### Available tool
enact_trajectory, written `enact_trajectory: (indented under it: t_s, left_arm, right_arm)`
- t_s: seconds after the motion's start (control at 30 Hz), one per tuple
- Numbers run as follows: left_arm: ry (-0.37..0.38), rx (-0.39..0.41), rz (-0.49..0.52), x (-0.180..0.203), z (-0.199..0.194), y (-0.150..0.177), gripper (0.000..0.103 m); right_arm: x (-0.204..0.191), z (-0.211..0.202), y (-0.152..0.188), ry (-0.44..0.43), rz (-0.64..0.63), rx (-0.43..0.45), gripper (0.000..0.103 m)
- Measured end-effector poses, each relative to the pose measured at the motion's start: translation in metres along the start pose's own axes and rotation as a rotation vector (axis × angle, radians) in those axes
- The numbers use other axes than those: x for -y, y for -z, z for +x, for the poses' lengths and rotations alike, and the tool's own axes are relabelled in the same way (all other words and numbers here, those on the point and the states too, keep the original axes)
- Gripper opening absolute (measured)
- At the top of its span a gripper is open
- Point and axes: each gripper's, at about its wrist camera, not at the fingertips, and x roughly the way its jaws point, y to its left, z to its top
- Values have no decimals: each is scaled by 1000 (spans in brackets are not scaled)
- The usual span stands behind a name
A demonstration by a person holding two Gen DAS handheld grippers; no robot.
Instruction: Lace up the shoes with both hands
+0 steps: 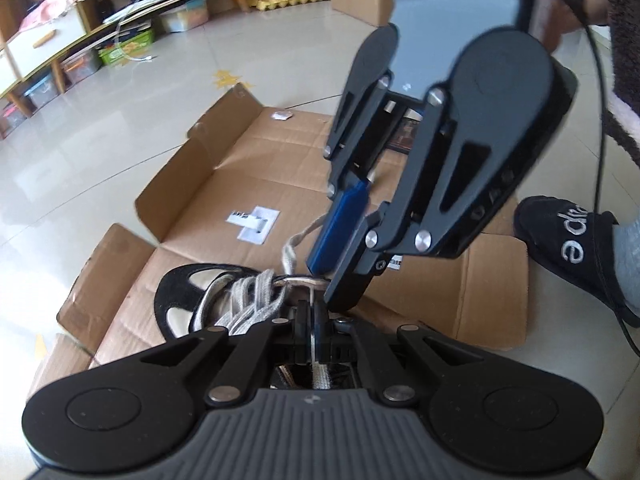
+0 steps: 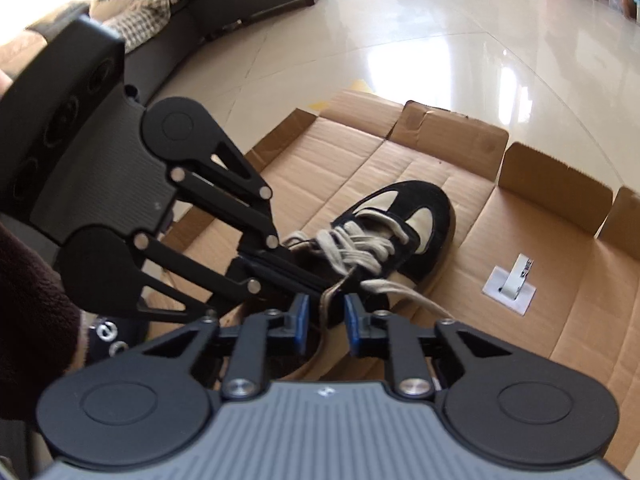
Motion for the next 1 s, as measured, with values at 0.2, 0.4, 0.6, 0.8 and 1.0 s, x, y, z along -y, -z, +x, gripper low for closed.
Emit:
enact_trajectory:
  t_s: [0.2,0.4,0.6,0.8,1.0]
  left_arm:
    - [-13,73,-16,9,-3,9,0]
    - [-20,140,-34,13,-2,15,0]
    - [-23,163,-1,15,-5,13,0]
    - [-27,146,7,11,-2,12,0]
    - [-12,137,27,14,-2,14,0]
  right_arm:
    - [39,-7,10,-110,288,18,6]
    - [82,-9,36,-246,594,27,5]
    - [86,-8,40,-271,640,23,5]
    - [86,-5,38,-280,633,24,5]
    - [87,-3,38,-287,628,22,6]
